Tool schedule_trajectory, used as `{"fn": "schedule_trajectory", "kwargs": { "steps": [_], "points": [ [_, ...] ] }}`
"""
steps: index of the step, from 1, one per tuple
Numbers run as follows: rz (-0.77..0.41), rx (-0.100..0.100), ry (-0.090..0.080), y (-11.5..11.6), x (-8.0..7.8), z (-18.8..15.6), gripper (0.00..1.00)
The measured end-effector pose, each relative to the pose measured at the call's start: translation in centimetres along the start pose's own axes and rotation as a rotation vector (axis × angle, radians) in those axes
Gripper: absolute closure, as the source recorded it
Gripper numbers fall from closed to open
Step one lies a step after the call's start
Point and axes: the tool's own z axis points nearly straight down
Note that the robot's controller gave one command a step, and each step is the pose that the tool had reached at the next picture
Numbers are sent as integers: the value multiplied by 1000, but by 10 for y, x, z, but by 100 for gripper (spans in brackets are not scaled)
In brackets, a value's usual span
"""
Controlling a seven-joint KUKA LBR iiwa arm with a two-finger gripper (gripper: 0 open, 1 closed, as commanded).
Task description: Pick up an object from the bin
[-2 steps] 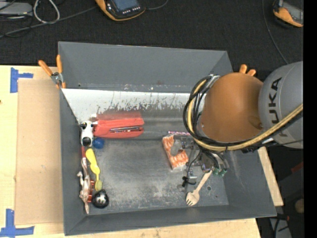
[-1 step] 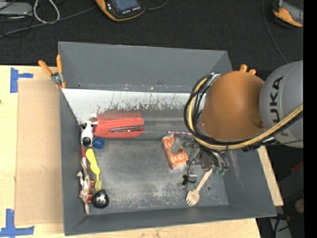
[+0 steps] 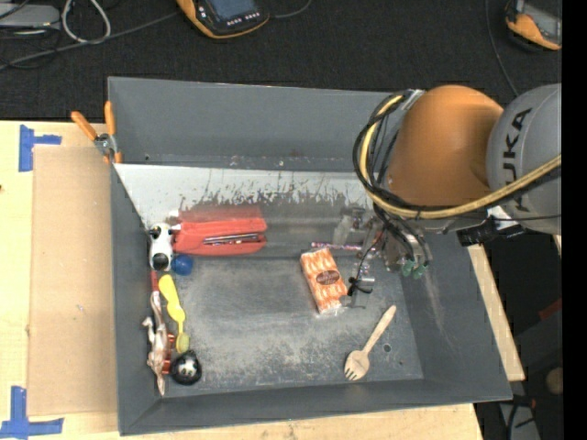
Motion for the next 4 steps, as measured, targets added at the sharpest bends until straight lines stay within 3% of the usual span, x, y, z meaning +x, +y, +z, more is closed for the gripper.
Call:
{"fn": "schedule_trajectory", "kwargs": {
  "steps": [1, 2, 3, 4],
  "points": [
    [-55, -1, 3, 2, -34, 17, 0],
    [-236, 1, 0, 23, -18, 65, 0],
    [-357, -1, 2, 5, -21, 77, 0],
    [-66, -1, 5, -14, -27, 78, 0]
  ]
}}
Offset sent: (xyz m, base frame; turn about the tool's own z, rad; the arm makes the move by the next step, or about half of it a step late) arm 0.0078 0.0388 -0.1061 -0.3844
